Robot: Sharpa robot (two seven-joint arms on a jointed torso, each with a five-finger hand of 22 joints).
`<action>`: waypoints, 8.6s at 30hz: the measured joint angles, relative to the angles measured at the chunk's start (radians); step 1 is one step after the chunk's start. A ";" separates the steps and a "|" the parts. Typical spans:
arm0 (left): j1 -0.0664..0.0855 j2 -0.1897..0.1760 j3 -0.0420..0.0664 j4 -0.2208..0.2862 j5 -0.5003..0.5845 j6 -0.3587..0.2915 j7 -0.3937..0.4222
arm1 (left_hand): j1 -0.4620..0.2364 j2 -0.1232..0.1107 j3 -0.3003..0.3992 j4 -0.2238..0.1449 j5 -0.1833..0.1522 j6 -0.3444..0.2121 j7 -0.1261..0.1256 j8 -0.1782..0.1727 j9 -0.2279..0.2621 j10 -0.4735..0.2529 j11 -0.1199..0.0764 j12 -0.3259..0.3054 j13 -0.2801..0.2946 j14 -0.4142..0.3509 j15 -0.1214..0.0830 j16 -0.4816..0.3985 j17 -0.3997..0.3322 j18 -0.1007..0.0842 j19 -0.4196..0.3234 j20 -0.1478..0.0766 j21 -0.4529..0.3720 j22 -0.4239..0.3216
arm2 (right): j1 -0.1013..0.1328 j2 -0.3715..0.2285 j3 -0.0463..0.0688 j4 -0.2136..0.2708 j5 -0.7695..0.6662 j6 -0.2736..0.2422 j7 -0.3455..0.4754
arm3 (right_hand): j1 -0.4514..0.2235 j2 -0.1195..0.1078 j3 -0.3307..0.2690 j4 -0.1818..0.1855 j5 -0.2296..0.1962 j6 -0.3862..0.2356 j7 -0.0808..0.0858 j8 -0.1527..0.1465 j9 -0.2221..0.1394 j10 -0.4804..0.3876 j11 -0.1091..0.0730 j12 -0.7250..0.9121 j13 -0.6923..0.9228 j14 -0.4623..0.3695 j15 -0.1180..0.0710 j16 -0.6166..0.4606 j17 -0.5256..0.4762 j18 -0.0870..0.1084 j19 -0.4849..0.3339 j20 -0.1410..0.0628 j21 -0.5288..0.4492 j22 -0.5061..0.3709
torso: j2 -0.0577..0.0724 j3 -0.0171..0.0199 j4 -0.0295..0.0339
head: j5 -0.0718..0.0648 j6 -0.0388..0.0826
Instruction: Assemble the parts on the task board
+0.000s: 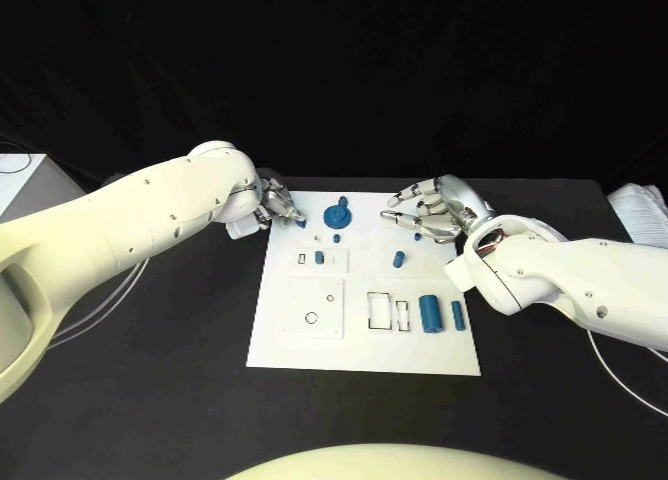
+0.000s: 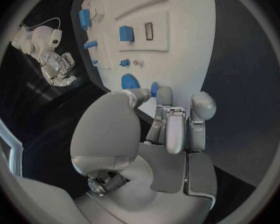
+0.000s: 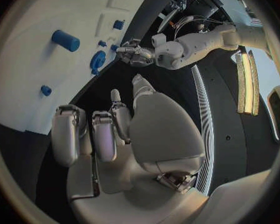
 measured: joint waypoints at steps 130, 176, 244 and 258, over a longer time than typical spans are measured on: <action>-0.056 -0.220 -0.041 0.452 -0.163 -0.141 -0.031 | -0.148 -0.070 0.035 -0.074 0.343 0.104 -0.043 0.027 0.030 0.178 -0.039 0.102 0.181 0.004 -0.036 0.055 0.000 0.000 0.093 -0.039 0.083 0.138 | 0.000 -0.016 0.000 -0.015 0.004 -0.012 0.022 | 0.000 0.000 0.000 0.000 0.022 0.000 0.000 0.000 -0.002 -0.004 -0.004 -0.016 0.000 0.000 0.000 -0.015 0.000 0.016 0.000 0.000 -0.020 0.000 | -0.011 -0.0001 0.0092 | 0.009 -0.035; -0.055 -0.202 -0.040 0.419 -0.154 -0.122 -0.039 | -0.269 -0.062 -0.148 -0.032 0.320 0.044 -0.031 -0.004 0.019 0.061 -0.023 0.023 0.031 0.003 -0.029 0.018 0.000 0.000 0.027 -0.023 -0.010 -0.009 | 0.000 -0.015 0.000 -0.015 0.005 -0.012 0.022 | 0.000 0.000 0.000 0.000 0.022 0.000 0.000 0.000 -0.003 -0.007 -0.007 -0.016 0.000 0.000 0.000 -0.019 0.000 0.016 0.000 0.000 -0.027 0.000 | -0.012 -0.0021 0.0108 | 0.000 -0.038; -0.050 -0.192 -0.026 0.434 -0.266 -0.152 -0.068 | -0.165 -0.060 -0.332 0.031 0.215 0.034 -0.034 0.058 0.008 0.065 -0.027 0.084 0.081 0.000 -0.025 0.018 0.000 0.000 0.021 -0.017 -0.018 -0.010 | -0.001 -0.006 0.000 -0.026 0.009 -0.004 0.022 | 0.000 0.000 0.000 0.000 0.022 0.000 0.000 0.000 -0.004 -0.011 -0.004 -0.016 0.000 0.000 0.000 -0.019 0.000 0.016 0.000 0.000 -0.027 0.001 | -0.012 -0.0017 0.0109 | -0.012 -0.040; -0.039 -0.200 -0.012 0.463 -0.244 -0.170 -0.058 | -0.140 -0.046 -0.320 0.030 0.224 0.008 -0.024 0.058 -0.007 0.003 -0.021 0.050 0.007 0.000 -0.025 0.008 0.000 0.000 -0.013 -0.017 -0.047 -0.060 | -0.001 -0.005 0.000 -0.029 0.009 -0.002 0.022 | 0.000 0.000 0.000 0.000 0.021 0.000 0.000 0.000 -0.004 -0.011 -0.004 -0.016 0.000 0.000 0.000 -0.019 -0.001 0.016 0.000 0.000 -0.027 0.000 | -0.012 -0.0011 0.0104 | -0.013 -0.034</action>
